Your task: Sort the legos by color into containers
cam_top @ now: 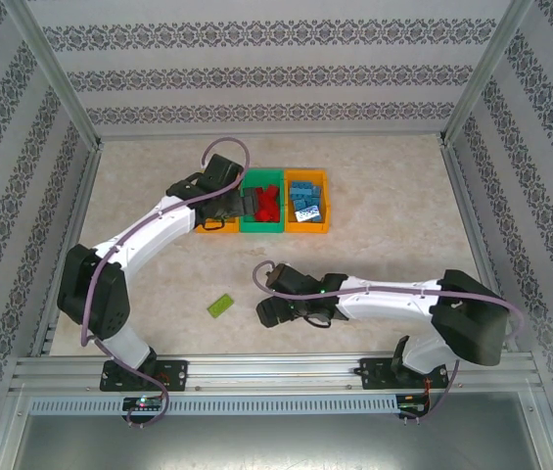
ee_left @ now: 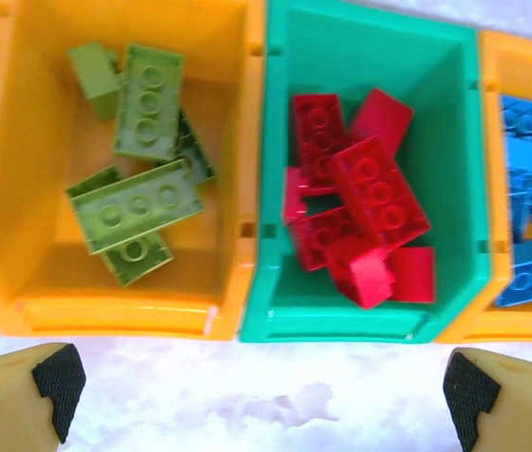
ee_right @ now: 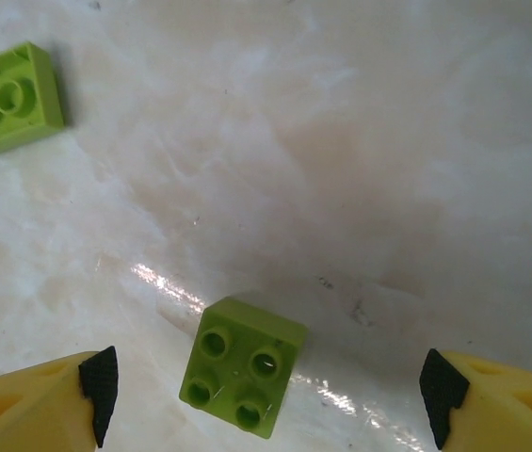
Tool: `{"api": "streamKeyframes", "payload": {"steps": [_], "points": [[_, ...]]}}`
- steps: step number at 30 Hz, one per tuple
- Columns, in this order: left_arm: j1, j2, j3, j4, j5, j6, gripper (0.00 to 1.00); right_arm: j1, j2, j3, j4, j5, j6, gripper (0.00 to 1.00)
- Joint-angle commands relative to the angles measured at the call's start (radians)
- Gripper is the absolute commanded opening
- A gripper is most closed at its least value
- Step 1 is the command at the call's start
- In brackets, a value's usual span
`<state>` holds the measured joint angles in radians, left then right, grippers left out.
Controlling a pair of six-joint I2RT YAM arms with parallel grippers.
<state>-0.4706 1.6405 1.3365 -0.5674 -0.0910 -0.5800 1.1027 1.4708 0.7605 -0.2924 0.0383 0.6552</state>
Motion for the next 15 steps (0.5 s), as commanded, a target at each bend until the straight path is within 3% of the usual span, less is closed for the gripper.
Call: {"api": "streamKeyframes", "payload": {"steps": [1,15], "points": [[0.036,-0.042,-0.027,-0.020,-0.075,0.007,0.99,0.029,0.040,0.043,-0.057,0.029,0.040,0.86],[0.139,-0.110,-0.088,-0.051,-0.130,-0.006,0.99,0.044,0.188,0.134,-0.130,0.025,0.059,0.71]]}}
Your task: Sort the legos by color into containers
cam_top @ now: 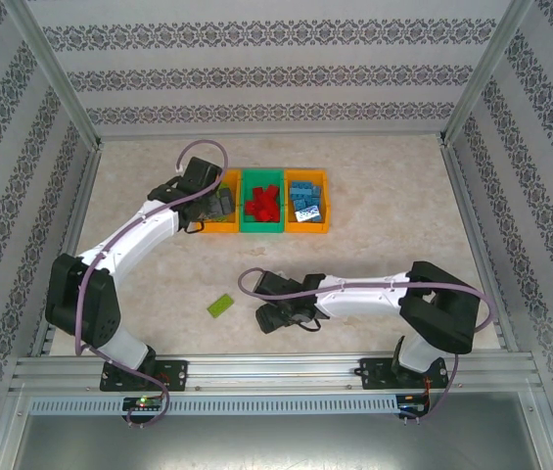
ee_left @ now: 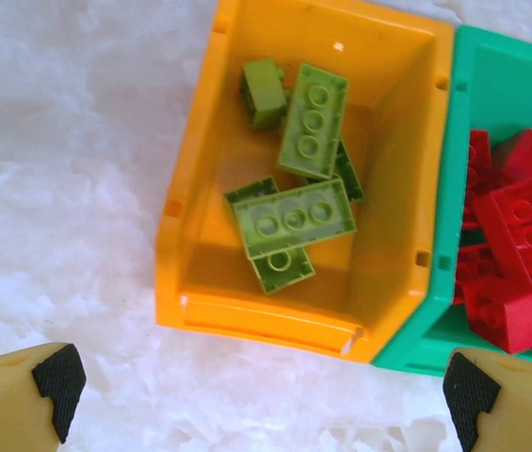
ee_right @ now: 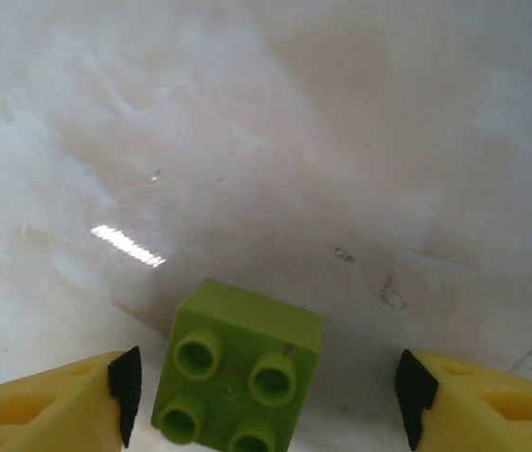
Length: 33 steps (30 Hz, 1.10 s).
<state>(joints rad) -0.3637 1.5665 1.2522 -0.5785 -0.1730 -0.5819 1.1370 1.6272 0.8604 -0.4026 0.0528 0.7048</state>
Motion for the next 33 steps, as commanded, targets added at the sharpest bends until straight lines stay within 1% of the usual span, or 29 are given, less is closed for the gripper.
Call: {"api": "streamKeyframes", "payload": {"steps": [1,5,8,11,13,16,18,20,22,25,27,29,33], "points": [[0.043,-0.036,-0.002,-0.043,-0.055,0.000,0.99,0.010,0.039,0.038,-0.022,0.011,0.009,0.69],[0.113,-0.011,-0.005,-0.026,-0.029,0.041,0.99,0.009,0.048,0.046,-0.038,0.023,0.007,0.62],[0.164,0.037,0.005,-0.012,0.026,0.071,1.00,0.010,0.045,0.046,-0.044,0.029,0.009,0.55],[0.196,0.095,0.020,0.018,0.092,0.102,0.95,0.008,0.042,0.043,-0.048,0.035,0.009,0.45],[0.206,0.135,0.036,0.039,0.132,0.131,0.87,0.007,0.037,0.041,-0.048,0.037,0.008,0.38],[0.206,0.193,0.068,0.056,0.160,0.174,0.75,0.003,0.027,0.037,-0.047,0.036,0.011,0.33],[0.208,0.233,0.095,0.055,0.164,0.191,0.72,0.000,0.015,0.035,-0.047,0.044,0.014,0.29],[0.208,0.270,0.116,0.065,0.176,0.210,0.67,-0.003,-0.009,0.030,-0.045,0.053,0.015,0.28],[0.209,0.306,0.138,0.069,0.177,0.226,0.55,-0.015,-0.039,0.022,-0.042,0.058,0.016,0.27],[0.209,0.350,0.162,0.066,0.190,0.243,0.28,-0.038,-0.091,0.003,-0.036,0.058,0.015,0.26],[0.209,0.357,0.154,0.076,0.213,0.251,0.18,-0.054,-0.132,-0.015,-0.030,0.060,0.019,0.26],[0.209,0.350,0.130,0.099,0.237,0.251,0.15,-0.078,-0.170,-0.036,-0.025,0.061,0.022,0.26],[0.203,0.311,0.064,0.158,0.291,0.247,0.13,-0.138,-0.244,-0.081,-0.020,0.053,0.022,0.26]]}}
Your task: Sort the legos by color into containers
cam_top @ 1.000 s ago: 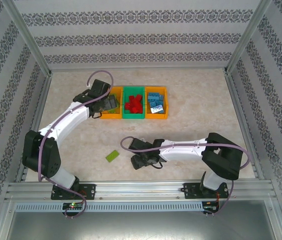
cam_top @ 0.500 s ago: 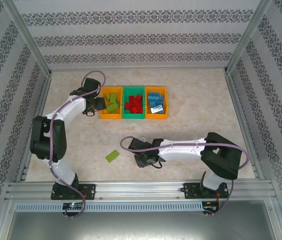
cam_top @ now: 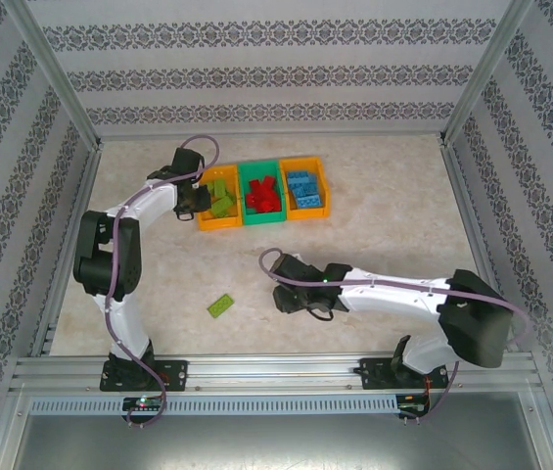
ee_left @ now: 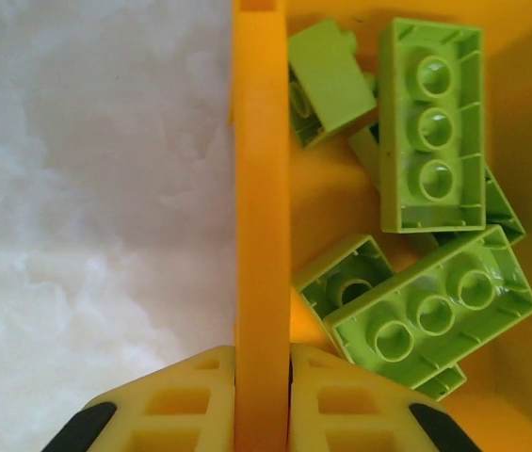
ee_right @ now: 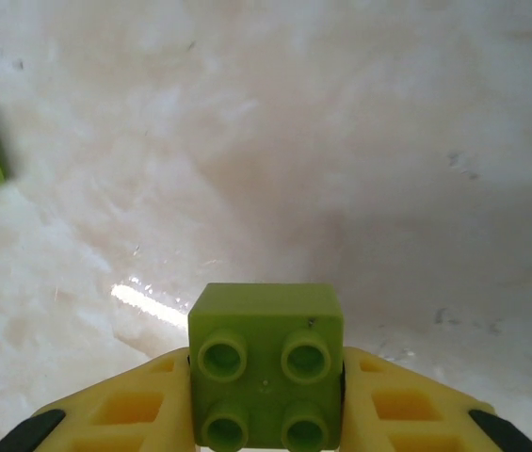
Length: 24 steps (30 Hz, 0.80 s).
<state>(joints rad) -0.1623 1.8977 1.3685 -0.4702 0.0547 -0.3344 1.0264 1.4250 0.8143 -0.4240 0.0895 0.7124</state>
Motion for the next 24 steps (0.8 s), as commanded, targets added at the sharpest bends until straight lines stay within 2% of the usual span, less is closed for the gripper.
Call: {"api": "streamKeyframes", "payload": {"steps": [1,8,15,24], "points": [[-0.003,-0.029,-0.067,0.059,0.071,-0.001,0.13,-0.044,-0.063,-0.044,0.001,0.015,0.014,0.26],[-0.104,-0.076,-0.136,0.084,0.083,0.005,0.13,-0.145,-0.193,-0.090,-0.003,-0.001,-0.003,0.27],[-0.211,-0.126,-0.218,0.074,0.064,-0.116,0.13,-0.236,-0.262,-0.081,0.017,-0.021,-0.028,0.27],[-0.324,-0.197,-0.298,0.002,0.007,-0.283,0.17,-0.291,-0.109,0.093,0.040,-0.052,-0.140,0.28]]}}
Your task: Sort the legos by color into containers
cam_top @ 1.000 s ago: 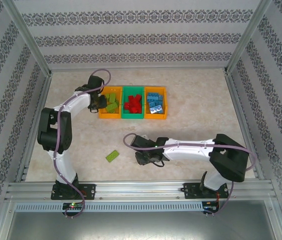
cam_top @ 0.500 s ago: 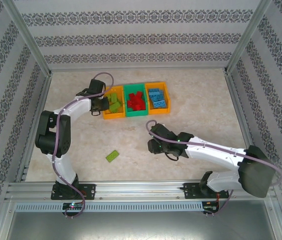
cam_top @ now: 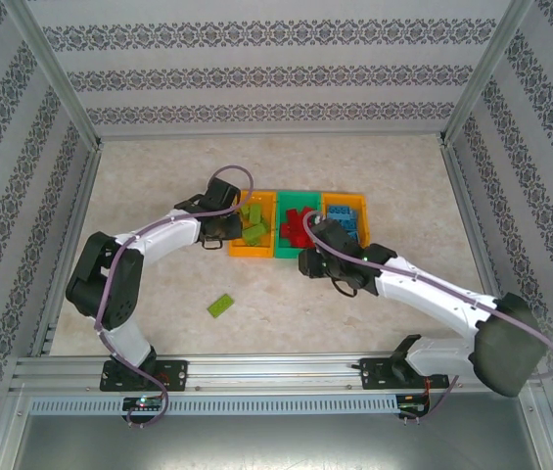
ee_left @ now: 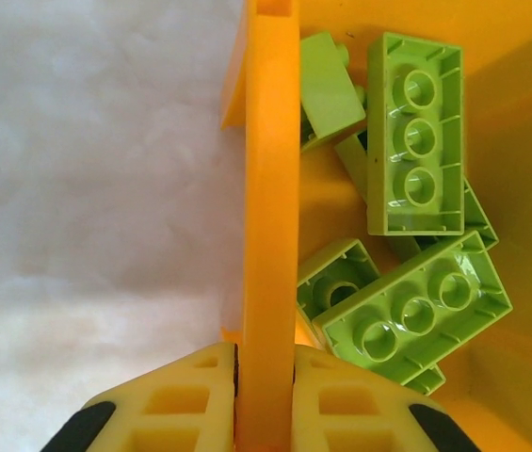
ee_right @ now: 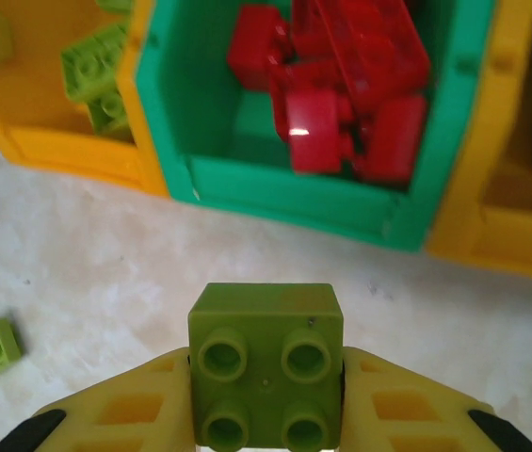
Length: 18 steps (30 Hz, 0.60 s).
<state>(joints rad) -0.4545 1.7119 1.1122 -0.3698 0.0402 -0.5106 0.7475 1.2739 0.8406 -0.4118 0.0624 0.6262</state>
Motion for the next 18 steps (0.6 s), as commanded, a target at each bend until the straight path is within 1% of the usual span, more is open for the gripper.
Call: {"api": "streamKeyframes", "payload": {"steps": [1,5,8,13,18], "points": [[-0.040,-0.020,-0.052,-0.098,0.021,-0.122,0.18,-0.015,0.074,0.096,0.031,-0.034,-0.065,0.28],[-0.052,-0.057,-0.078,-0.110,0.015,-0.171,0.26,-0.017,0.196,0.208,0.043,-0.050,-0.114,0.28],[-0.052,-0.110,-0.097,-0.131,-0.029,-0.200,0.35,-0.020,0.281,0.280,0.059,-0.077,-0.148,0.28],[-0.051,-0.240,-0.128,-0.205,-0.131,-0.212,0.62,-0.027,0.415,0.391,0.068,-0.116,-0.183,0.29],[-0.052,-0.374,-0.222,-0.250,-0.156,-0.156,0.82,-0.031,0.526,0.486,0.067,-0.153,-0.188,0.32]]}}
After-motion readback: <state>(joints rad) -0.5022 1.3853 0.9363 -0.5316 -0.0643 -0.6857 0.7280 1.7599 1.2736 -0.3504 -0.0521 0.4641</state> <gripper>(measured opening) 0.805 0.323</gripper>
